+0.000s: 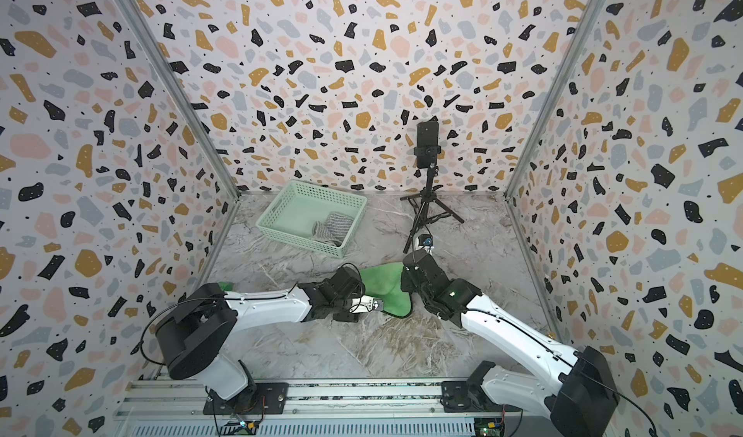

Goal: Fold the square dishcloth
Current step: Flatten out the cleaning item at the center of the board.

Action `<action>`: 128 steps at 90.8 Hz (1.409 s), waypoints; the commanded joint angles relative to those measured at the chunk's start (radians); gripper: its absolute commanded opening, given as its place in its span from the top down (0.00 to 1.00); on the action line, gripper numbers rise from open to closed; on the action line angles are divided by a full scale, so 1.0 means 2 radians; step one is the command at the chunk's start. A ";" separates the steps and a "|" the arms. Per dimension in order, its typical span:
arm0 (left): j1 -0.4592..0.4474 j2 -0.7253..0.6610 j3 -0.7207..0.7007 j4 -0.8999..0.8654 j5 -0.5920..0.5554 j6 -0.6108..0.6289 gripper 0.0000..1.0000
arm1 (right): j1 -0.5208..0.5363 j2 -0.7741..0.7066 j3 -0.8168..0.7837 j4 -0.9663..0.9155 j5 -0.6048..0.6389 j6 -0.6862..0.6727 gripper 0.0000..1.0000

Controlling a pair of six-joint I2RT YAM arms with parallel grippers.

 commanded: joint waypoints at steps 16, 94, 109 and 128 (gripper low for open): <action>0.005 -0.011 0.013 -0.077 0.039 0.011 0.87 | -0.002 -0.029 0.007 -0.025 0.001 -0.018 1.00; 0.000 -0.494 -0.035 -0.256 0.246 -0.164 0.27 | 0.312 -0.035 0.261 -0.203 0.063 -0.043 1.00; 0.040 -0.483 -0.030 -0.327 0.249 -0.125 0.26 | 0.294 0.041 0.311 -0.219 0.110 -0.052 1.00; 0.126 -0.470 -0.058 -0.302 0.251 -0.066 0.28 | 0.093 0.180 0.277 -0.182 -0.050 -0.045 1.00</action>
